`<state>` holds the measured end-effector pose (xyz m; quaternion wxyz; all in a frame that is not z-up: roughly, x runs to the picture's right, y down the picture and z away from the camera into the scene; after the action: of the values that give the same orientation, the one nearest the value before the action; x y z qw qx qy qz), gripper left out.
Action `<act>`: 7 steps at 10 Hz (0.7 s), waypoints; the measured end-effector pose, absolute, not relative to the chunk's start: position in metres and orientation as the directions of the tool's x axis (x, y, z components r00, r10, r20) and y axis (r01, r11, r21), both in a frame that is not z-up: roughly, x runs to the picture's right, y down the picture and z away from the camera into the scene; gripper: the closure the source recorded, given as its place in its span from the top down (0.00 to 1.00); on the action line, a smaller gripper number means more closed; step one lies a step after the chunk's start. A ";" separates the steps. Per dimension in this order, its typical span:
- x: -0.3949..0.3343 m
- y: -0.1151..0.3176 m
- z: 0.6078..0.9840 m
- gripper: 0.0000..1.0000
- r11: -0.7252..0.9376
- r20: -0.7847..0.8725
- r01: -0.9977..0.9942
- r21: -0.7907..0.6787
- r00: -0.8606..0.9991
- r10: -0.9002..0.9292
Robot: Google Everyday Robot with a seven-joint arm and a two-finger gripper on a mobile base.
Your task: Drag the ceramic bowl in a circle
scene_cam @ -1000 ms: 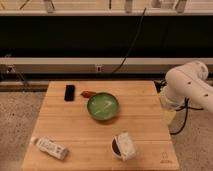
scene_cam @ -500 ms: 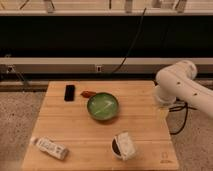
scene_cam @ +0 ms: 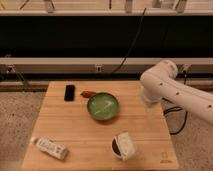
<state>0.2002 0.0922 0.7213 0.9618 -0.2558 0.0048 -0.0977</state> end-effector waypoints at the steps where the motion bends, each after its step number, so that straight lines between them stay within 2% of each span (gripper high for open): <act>1: 0.183 0.091 0.728 0.80 0.846 0.062 0.218 -0.486 0.975 -0.216; 7: 0.151 0.096 0.757 0.80 0.826 0.124 0.324 -0.461 0.945 -0.302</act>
<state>0.1507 0.0960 0.7572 0.9552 -0.2453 -0.0228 -0.1638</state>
